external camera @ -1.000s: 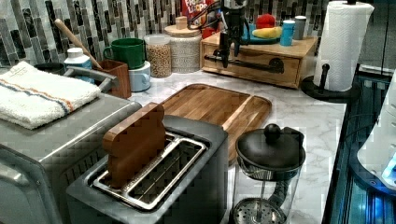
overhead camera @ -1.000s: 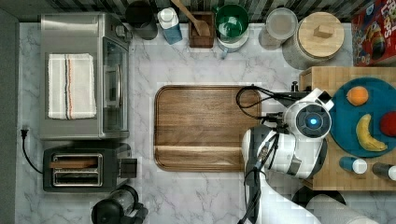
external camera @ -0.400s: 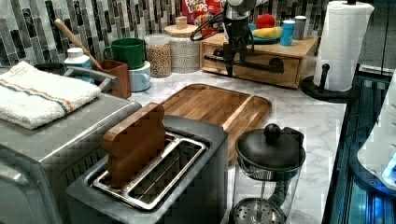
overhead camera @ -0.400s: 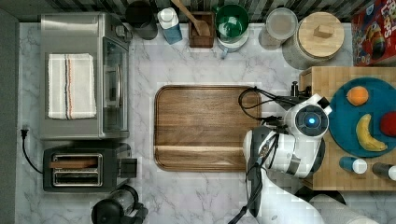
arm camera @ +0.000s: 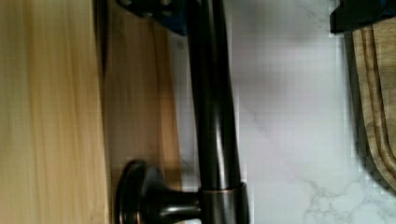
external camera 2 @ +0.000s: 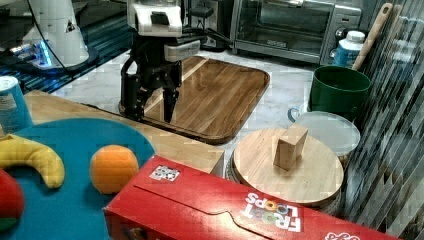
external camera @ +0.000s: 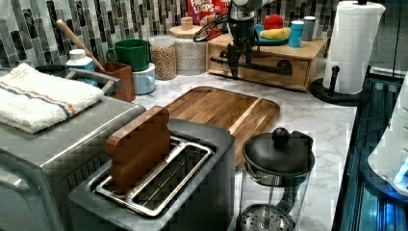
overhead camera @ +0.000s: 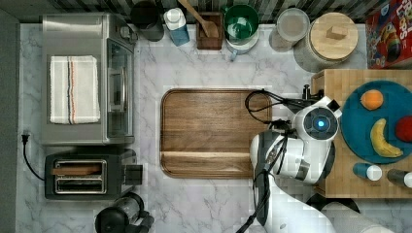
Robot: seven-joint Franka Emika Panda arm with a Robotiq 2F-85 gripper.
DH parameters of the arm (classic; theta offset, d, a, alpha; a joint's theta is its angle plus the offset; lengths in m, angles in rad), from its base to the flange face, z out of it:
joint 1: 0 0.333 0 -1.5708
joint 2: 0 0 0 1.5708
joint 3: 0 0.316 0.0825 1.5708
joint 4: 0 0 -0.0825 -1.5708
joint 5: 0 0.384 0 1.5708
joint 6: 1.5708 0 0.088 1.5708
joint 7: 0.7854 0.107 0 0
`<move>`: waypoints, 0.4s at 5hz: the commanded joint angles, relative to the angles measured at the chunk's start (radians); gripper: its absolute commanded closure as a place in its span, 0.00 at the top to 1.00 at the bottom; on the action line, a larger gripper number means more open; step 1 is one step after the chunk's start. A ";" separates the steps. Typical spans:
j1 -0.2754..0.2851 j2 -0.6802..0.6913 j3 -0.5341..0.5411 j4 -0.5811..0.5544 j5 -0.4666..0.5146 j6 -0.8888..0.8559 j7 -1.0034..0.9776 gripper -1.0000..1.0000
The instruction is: Open the drawer.
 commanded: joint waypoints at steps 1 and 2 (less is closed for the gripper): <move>0.095 0.028 0.121 0.105 0.036 -0.069 -0.033 1.00; 0.138 0.008 0.128 0.066 -0.002 -0.056 0.036 1.00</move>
